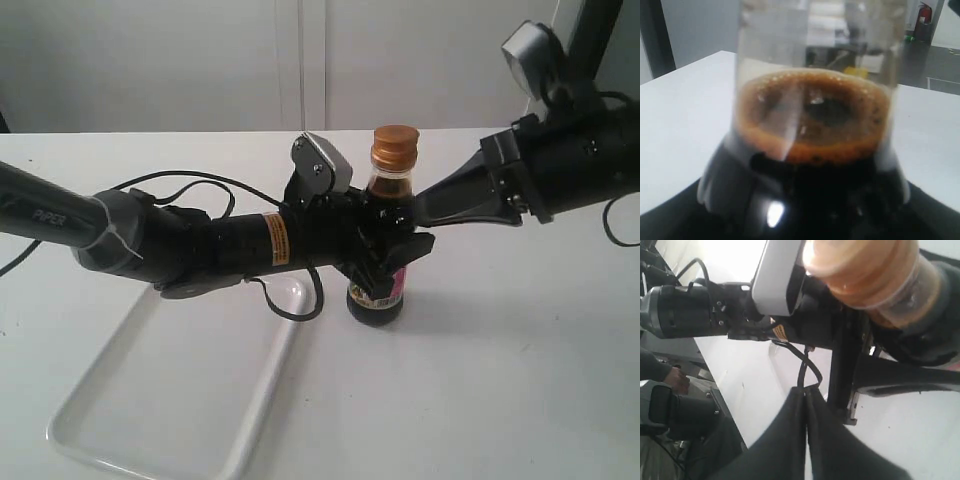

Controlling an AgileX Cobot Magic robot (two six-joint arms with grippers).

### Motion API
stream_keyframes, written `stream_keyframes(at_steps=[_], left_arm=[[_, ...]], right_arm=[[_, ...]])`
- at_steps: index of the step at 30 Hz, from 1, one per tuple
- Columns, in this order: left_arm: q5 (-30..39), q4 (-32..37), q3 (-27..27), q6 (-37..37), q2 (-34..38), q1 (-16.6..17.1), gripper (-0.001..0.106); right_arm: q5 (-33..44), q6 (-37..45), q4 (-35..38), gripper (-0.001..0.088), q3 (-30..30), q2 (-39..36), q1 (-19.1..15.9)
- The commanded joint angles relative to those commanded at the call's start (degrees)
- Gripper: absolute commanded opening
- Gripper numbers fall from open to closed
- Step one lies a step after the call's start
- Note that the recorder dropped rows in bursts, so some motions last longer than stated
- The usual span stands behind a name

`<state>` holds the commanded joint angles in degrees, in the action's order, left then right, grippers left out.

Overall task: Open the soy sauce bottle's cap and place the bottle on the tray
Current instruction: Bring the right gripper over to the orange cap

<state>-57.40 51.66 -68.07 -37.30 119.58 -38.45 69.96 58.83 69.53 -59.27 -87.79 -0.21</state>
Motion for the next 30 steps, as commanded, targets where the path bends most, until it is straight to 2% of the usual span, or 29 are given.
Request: stream_keyframes(at_steps=[6, 18, 25, 30], left_arm=[[0.1, 0.3, 0.0, 0.1, 0.0, 0.0, 0.000], [0.1, 1.5, 0.0, 0.1, 0.0, 0.0, 0.000], [0.1, 2.4, 0.0, 0.1, 0.0, 0.0, 0.000], [0.1, 2.4, 0.0, 0.2, 0.0, 0.0, 0.000]], right_arm=[[0.0, 0.0, 1.8, 0.0000, -2.1, -1.7, 0.0], [0.0, 0.0, 3.0, 0.0000, -3.0, -4.6, 0.2], [-2.6, 0.0, 3.5, 0.0000, -3.0, -6.8, 0.2], [-3.0, 0.9, 5.9, 0.0000, -3.0, -7.6, 0.2]])
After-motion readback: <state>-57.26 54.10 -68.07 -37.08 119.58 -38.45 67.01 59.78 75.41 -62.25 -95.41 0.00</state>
